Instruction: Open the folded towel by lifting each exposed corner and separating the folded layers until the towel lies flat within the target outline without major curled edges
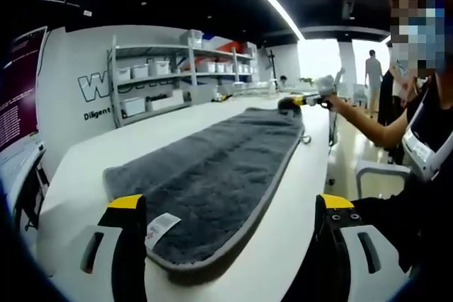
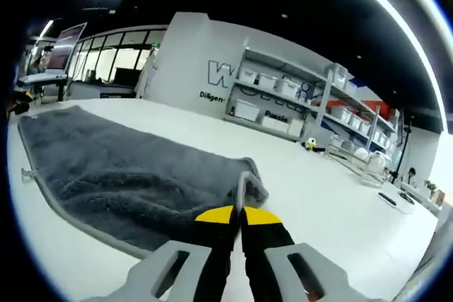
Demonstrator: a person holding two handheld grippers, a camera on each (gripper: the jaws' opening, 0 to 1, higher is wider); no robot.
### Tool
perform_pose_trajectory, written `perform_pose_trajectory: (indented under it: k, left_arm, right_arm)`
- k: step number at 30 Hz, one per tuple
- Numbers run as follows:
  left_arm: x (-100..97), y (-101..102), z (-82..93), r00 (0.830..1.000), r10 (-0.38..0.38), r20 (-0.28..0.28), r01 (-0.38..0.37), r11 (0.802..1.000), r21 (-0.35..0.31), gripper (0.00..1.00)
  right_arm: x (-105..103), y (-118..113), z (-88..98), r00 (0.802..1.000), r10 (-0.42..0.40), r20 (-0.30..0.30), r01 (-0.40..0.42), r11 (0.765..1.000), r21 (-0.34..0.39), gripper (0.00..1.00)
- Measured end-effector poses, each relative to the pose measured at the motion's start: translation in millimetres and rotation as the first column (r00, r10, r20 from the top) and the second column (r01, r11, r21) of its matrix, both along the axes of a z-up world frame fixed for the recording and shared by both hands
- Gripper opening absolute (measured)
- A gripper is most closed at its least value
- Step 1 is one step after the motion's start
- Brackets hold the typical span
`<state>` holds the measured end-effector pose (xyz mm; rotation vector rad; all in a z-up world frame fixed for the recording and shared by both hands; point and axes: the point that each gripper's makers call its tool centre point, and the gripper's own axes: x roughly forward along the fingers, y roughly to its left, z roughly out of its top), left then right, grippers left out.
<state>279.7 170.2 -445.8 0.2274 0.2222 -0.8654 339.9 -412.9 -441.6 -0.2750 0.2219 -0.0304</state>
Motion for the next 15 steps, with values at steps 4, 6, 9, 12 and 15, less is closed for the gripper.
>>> perform_pose_trajectory:
  k: [4, 6, 9, 12, 15]
  left_arm:
    - [0.0, 0.5, -0.8, 1.000, -0.002, -0.003, 0.002, 1.000, -0.008, 0.97]
    - [-0.5, 0.5, -2.2, 1.000, -0.004, -0.008, 0.004, 1.000, -0.008, 0.97]
    - [-1.7, 0.5, -4.5, 1.000, -0.005, -0.013, 0.005, 1.000, -0.001, 0.97]
    - [-2.5, 0.7, -3.3, 1.000, -0.005, -0.010, 0.005, 1.000, -0.001, 0.97]
    - [-2.6, 0.9, -1.1, 1.000, -0.004, -0.005, 0.004, 1.000, -0.005, 0.97]
  right_arm:
    - [-14.5, -8.6, -6.9, 0.999, -0.035, 0.002, 0.035, 0.999, 0.033, 0.00]
    - [-19.5, -13.3, -9.1, 0.999, -0.049, 0.001, 0.049, 0.998, 0.046, 0.00]
    - [-26.5, -19.0, -14.0, 0.998, -0.065, -0.006, 0.065, 0.996, 0.067, 0.00]
    - [-32.4, -24.2, -20.2, 0.996, -0.082, -0.020, 0.083, 0.993, 0.079, 0.00]
    - [-37.3, -25.3, -24.9, 0.996, -0.088, -0.027, 0.090, 0.991, 0.096, 0.00]
